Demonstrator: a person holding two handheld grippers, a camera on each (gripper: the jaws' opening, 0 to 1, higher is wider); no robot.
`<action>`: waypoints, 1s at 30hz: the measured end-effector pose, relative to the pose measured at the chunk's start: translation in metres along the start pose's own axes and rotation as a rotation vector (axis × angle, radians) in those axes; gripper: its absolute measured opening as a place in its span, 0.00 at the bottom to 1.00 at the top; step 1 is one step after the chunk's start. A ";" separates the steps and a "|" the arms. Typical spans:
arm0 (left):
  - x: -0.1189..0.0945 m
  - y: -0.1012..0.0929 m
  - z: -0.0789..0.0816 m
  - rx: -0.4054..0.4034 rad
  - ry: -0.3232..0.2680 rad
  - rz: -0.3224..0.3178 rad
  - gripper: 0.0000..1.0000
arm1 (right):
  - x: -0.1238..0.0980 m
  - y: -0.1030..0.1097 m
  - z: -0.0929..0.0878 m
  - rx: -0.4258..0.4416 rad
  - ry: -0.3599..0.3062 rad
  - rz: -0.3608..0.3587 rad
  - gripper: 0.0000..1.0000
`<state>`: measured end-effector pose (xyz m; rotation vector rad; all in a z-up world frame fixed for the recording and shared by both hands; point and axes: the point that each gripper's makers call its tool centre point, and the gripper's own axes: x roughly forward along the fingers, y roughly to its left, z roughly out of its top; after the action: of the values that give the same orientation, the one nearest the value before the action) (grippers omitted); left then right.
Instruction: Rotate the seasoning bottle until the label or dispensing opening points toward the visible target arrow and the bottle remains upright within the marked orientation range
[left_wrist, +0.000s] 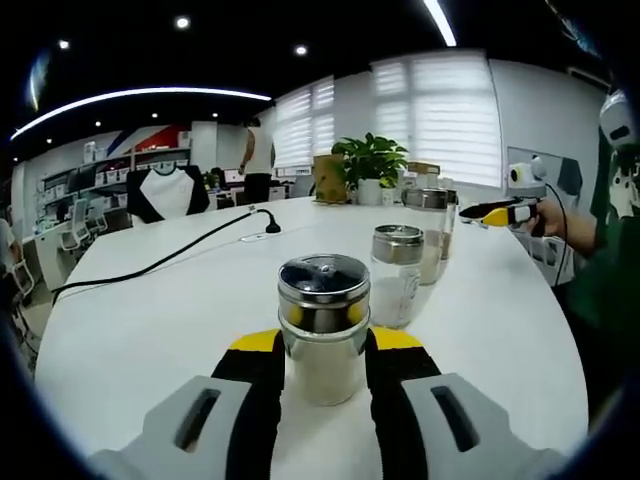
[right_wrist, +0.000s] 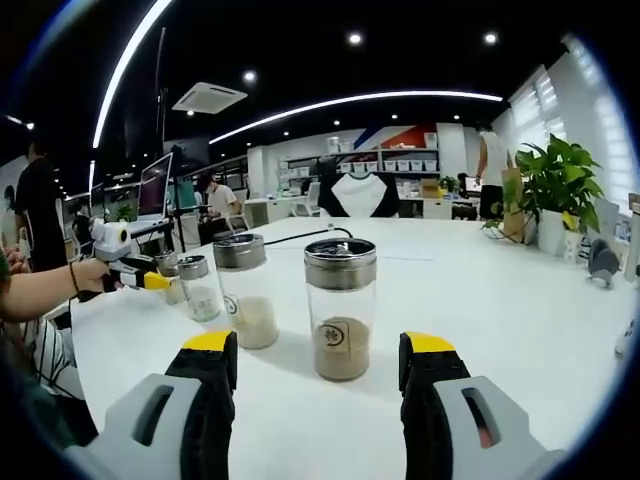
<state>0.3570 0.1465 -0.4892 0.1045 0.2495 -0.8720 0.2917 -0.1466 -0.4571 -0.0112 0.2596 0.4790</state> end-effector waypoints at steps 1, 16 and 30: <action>0.000 0.000 0.000 -0.005 0.000 0.003 0.34 | 0.000 0.000 0.000 0.000 0.001 -0.001 0.66; -0.018 0.011 0.002 -0.078 -0.078 0.212 0.56 | 0.001 0.000 0.000 0.001 0.001 0.002 0.66; -0.013 0.018 0.011 -0.100 -0.123 0.411 0.55 | -0.001 0.001 0.003 -0.001 -0.006 0.002 0.66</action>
<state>0.3644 0.1655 -0.4754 0.0073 0.1485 -0.4547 0.2909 -0.1456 -0.4536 -0.0109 0.2533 0.4807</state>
